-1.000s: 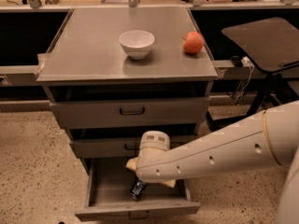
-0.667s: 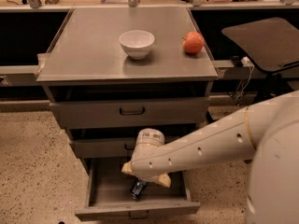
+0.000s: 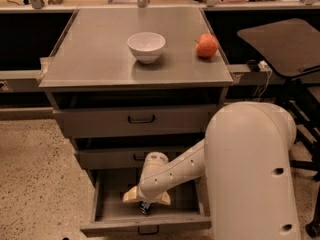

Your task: Pick pepsi can from bottom drawer and place on counter

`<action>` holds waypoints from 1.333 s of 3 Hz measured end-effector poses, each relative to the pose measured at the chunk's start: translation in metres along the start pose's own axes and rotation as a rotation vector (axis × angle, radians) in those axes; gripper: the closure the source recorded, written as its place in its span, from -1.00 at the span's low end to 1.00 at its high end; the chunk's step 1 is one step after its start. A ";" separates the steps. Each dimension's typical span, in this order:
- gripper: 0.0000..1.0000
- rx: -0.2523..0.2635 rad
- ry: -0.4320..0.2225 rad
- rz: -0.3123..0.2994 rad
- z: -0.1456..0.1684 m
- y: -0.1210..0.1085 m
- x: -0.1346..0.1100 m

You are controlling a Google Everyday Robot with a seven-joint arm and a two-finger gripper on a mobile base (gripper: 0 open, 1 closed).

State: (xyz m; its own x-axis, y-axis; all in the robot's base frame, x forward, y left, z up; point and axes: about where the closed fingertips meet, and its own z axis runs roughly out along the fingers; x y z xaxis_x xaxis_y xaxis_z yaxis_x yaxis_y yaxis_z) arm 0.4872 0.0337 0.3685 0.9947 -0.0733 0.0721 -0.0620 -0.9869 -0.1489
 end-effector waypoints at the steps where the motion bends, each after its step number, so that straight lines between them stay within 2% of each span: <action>1: -1.00 0.000 -0.005 -0.011 0.006 0.001 -0.003; 2: -1.00 -0.007 -0.018 0.029 0.012 0.003 0.003; 3: -1.00 -0.002 -0.028 0.120 0.038 0.019 0.022; 4: -1.00 0.005 -0.021 0.193 0.089 0.036 0.046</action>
Offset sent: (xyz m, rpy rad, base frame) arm 0.0162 -0.0021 -0.0177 -0.0071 0.0483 -0.0873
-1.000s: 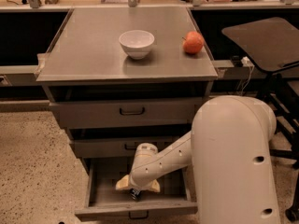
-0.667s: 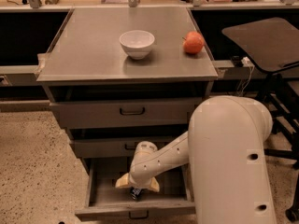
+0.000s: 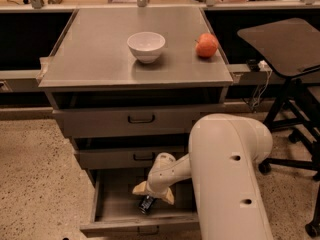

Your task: Pick pepsi can from bottom drawer and place on counter

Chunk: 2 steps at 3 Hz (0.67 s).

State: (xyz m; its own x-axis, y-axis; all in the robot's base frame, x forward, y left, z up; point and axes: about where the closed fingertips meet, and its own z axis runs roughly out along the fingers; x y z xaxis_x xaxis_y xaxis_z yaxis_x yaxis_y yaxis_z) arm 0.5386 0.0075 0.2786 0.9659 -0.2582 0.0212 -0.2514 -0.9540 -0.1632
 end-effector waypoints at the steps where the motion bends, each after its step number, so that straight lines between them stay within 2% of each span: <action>1: -1.00 0.019 0.003 0.015 0.024 0.002 0.014; 2: -1.00 0.015 -0.011 0.045 0.061 0.002 0.028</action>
Offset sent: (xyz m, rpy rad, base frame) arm 0.0514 0.0028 -0.0788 0.0266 0.0076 -0.0419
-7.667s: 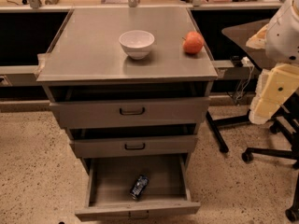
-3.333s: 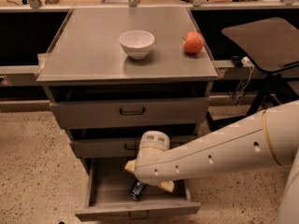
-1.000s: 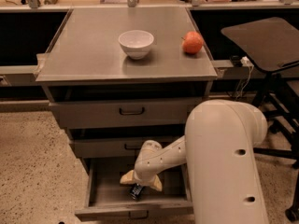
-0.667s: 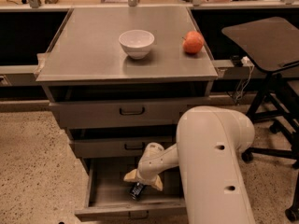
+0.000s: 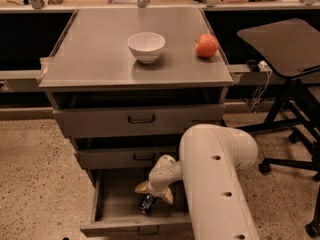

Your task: Pick pepsi can from bottom drawer and place on counter

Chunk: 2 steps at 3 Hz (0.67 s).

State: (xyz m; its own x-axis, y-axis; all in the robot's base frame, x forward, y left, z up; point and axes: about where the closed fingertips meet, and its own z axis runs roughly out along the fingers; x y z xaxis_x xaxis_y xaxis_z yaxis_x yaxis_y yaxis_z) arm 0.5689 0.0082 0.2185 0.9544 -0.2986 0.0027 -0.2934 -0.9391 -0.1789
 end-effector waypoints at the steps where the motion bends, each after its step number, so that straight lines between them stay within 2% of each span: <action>1: -1.00 -0.006 -0.017 0.038 0.025 0.001 0.005; 2: -0.96 -0.008 -0.050 0.069 0.056 -0.002 0.006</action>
Offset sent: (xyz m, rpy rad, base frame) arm 0.0198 0.0148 -0.0717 0.0151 0.0739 -0.0756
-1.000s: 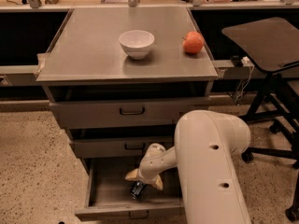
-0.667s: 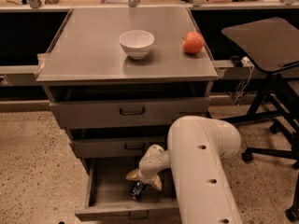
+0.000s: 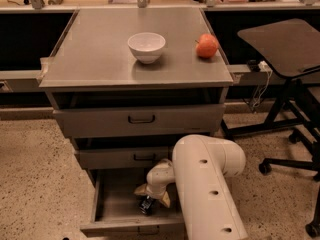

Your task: Pick pepsi can from bottom drawer and place on counter

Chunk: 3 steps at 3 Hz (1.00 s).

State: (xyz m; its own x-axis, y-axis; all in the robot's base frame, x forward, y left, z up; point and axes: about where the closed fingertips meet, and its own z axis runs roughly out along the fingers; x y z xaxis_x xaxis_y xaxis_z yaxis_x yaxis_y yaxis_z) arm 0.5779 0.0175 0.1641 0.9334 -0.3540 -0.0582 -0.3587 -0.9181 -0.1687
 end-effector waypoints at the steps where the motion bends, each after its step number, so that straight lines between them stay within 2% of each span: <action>1: -0.36 0.006 -0.037 0.005 0.022 0.000 0.000; 2: -0.26 0.019 -0.064 0.021 0.038 0.005 -0.002; 3: -0.26 0.019 -0.065 0.021 0.038 0.005 -0.002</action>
Offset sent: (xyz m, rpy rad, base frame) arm 0.0012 0.0020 -0.0454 0.0481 0.0667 -0.0189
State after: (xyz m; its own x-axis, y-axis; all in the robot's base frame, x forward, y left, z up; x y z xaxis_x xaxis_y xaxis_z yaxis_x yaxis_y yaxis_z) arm 0.5744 0.0200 0.1255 0.9242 -0.3607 -0.1255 -0.3790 -0.9065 -0.1858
